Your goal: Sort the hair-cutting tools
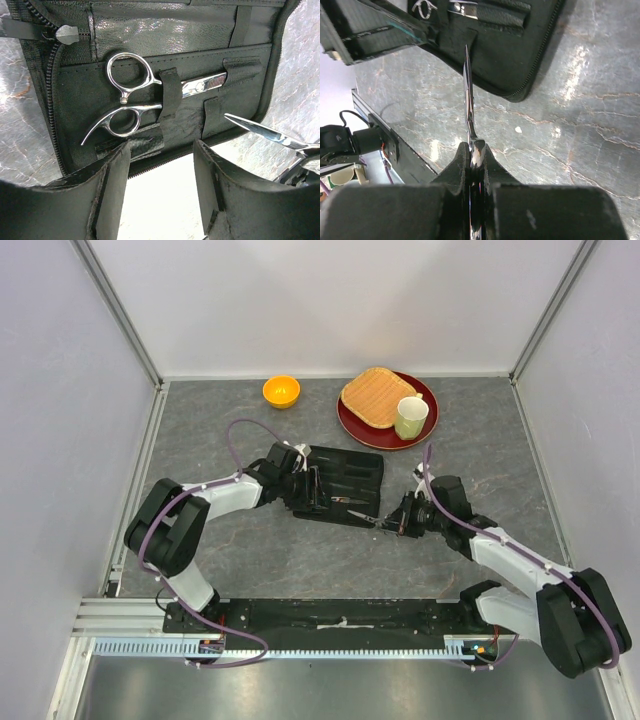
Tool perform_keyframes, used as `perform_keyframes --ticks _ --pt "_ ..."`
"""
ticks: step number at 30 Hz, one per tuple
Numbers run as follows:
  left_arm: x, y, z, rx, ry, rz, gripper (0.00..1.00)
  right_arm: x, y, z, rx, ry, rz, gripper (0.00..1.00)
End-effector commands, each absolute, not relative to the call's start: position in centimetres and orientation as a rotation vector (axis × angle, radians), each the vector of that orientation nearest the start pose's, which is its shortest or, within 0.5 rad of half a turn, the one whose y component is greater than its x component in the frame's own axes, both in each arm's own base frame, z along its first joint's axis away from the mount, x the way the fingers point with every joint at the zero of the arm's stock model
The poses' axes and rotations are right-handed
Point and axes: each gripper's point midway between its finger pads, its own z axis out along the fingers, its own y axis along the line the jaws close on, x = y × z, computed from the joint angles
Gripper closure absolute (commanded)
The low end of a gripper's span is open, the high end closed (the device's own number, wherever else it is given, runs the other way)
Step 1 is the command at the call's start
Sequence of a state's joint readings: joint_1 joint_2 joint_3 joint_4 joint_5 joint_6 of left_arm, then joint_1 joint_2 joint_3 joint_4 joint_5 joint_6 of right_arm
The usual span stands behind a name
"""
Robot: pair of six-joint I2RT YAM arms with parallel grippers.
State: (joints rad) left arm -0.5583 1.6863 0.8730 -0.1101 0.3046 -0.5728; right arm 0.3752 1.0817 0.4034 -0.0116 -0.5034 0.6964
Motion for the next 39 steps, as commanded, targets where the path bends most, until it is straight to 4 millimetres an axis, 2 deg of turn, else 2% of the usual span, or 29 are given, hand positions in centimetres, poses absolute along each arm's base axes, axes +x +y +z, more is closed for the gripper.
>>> perform_keyframes --ticks 1,9,12,18,25,35,39 --pt "24.4 -24.7 -1.4 0.098 2.805 -0.714 0.4 21.4 20.4 7.7 0.083 2.394 1.143 1.0" --pt "24.6 -24.7 -0.8 0.134 2.783 -0.72 0.42 21.1 19.5 5.4 0.096 2.45 1.059 1.0" --pt "24.8 -24.8 -0.6 0.144 2.776 -0.718 0.43 20.8 19.8 5.1 0.074 2.438 1.096 1.0" --pt "25.2 -24.8 0.2 0.172 2.755 -0.706 0.43 20.5 21.4 6.6 0.003 2.365 1.253 1.0" --pt "25.3 -24.9 0.5 0.176 2.749 -0.713 0.43 21.2 21.8 8.4 -0.012 2.296 1.281 1.0" --pt "25.1 -25.0 0.3 0.178 2.761 -0.726 0.43 21.5 21.9 7.1 0.039 2.284 1.3 1.0" --pt "25.0 -25.1 0.3 0.182 2.761 -0.732 0.43 21.6 22.6 7.9 0.03 2.226 1.372 1.0"
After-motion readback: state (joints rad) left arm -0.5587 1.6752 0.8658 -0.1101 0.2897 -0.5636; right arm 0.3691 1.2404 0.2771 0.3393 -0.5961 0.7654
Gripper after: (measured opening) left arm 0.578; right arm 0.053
